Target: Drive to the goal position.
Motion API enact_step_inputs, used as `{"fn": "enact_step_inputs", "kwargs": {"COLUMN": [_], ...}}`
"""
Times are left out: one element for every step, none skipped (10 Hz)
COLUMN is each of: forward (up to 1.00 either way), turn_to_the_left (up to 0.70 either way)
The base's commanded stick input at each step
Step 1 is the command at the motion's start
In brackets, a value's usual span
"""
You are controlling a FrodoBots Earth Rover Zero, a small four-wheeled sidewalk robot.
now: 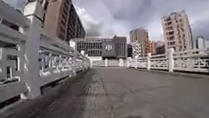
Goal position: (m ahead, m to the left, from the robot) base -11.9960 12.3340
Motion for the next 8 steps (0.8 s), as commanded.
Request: {"fn": "enact_step_inputs", "kwargs": {"forward": [0.7, 0.7, 0.7, 0.7, 0.7, 0.7, 0.7, 0.7], "turn_to_the_left": [0.0, 0.0, 0.0, 0.0, 0.0, 0.0, 0.0, 0.0]}}
